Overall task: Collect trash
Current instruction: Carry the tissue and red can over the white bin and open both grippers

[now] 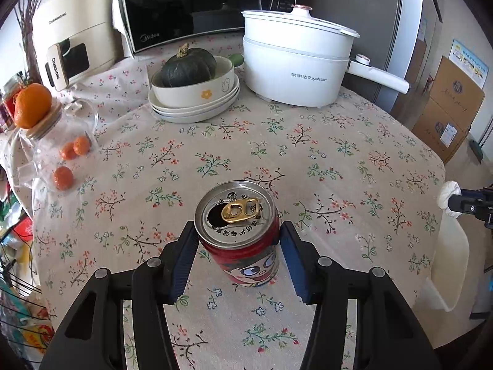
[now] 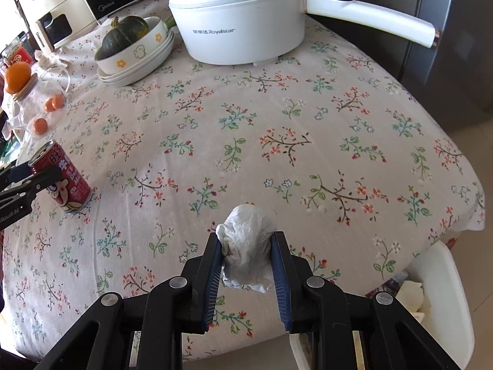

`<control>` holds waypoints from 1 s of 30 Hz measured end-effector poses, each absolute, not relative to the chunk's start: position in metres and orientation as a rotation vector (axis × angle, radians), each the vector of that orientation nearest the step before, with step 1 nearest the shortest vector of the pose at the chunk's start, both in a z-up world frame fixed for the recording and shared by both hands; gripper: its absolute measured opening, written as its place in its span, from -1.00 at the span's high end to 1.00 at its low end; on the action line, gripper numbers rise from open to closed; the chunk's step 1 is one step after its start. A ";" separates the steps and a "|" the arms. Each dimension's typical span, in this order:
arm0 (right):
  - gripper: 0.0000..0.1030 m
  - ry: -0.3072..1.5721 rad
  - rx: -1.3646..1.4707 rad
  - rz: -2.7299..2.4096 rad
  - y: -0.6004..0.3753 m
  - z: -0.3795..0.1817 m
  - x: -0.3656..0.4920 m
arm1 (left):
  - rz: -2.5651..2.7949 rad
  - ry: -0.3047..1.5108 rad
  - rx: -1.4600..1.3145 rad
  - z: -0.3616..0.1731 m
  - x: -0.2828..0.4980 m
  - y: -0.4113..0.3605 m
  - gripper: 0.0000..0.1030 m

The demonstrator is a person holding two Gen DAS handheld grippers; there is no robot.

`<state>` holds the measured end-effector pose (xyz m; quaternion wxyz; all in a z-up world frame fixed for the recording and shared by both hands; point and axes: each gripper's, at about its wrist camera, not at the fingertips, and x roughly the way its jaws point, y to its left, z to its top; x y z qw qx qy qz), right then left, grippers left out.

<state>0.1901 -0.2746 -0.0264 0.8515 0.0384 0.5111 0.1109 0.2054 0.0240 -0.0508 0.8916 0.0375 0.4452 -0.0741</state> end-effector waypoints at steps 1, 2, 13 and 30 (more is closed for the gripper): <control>0.45 1.075 0.086 0.229 -0.276 -0.025 0.188 | -0.154 0.920 0.073 -0.050 0.201 0.024 -0.10; 0.45 1.074 0.089 0.227 -0.277 -0.024 0.187 | -0.156 0.915 0.069 -0.048 0.198 0.023 -0.10; 0.45 1.057 0.158 0.172 -0.314 -0.010 0.154 | -0.275 0.861 0.049 -0.016 0.165 -0.018 -0.10; 0.45 1.138 0.352 -0.088 -0.450 -0.032 0.086 | -0.650 0.876 0.201 -0.021 0.105 -0.210 -0.10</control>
